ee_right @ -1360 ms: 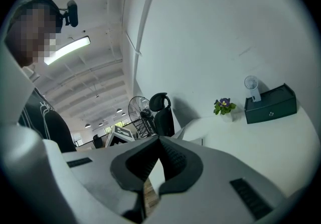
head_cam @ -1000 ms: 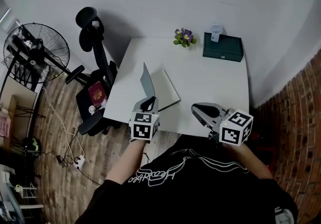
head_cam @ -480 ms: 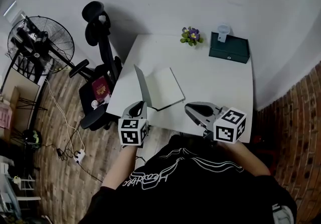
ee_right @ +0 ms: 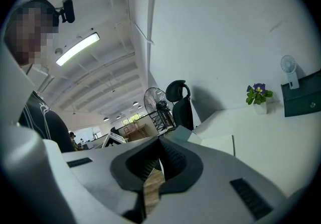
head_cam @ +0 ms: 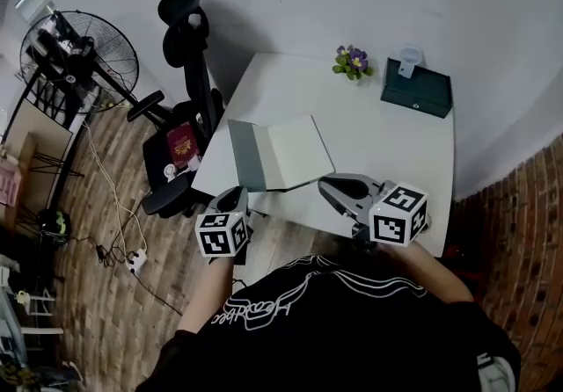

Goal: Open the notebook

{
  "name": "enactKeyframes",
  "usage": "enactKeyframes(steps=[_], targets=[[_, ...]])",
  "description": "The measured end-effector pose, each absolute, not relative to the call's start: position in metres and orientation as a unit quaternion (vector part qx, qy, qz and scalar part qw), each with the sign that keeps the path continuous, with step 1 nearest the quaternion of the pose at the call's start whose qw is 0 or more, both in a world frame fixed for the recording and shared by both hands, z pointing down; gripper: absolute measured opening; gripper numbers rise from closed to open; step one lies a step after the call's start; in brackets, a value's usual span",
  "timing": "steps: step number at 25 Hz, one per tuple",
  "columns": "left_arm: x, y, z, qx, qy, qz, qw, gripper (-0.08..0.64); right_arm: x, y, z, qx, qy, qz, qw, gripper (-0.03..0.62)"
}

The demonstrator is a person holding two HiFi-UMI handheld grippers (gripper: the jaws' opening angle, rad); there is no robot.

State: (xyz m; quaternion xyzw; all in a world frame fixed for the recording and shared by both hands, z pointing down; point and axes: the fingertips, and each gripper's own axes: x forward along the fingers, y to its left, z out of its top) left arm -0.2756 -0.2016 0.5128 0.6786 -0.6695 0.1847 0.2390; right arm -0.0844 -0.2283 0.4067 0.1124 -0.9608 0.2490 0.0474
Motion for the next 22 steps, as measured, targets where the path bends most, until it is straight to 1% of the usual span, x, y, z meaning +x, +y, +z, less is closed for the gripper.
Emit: enactKeyframes(steps=[9, 14, 16, 18, 22], targets=[[-0.301, -0.184, 0.548, 0.666, -0.661, 0.168, 0.302, 0.049, -0.113, -0.204, 0.409, 0.116, -0.956, 0.26, 0.068, 0.002], [-0.307, -0.179, 0.563, 0.669, -0.647, 0.178, 0.321, 0.051, -0.113, -0.188, 0.415, 0.138, -0.948, 0.278, 0.076, 0.002], [-0.307, -0.178, 0.566, 0.674, -0.639, 0.176, 0.328, 0.079, -0.111, -0.182, 0.417, 0.148, -0.944, 0.285, 0.079, 0.002], [-0.304, -0.176, 0.57, 0.681, -0.627, 0.172, 0.337, 0.137, -0.107, -0.175, 0.42, 0.158, -0.94, 0.291, 0.081, 0.002], [-0.301, -0.17, 0.577, 0.692, -0.611, 0.165, 0.347, 0.198, -0.098, -0.162, 0.425, 0.178, -0.934, 0.297, 0.084, 0.002]])
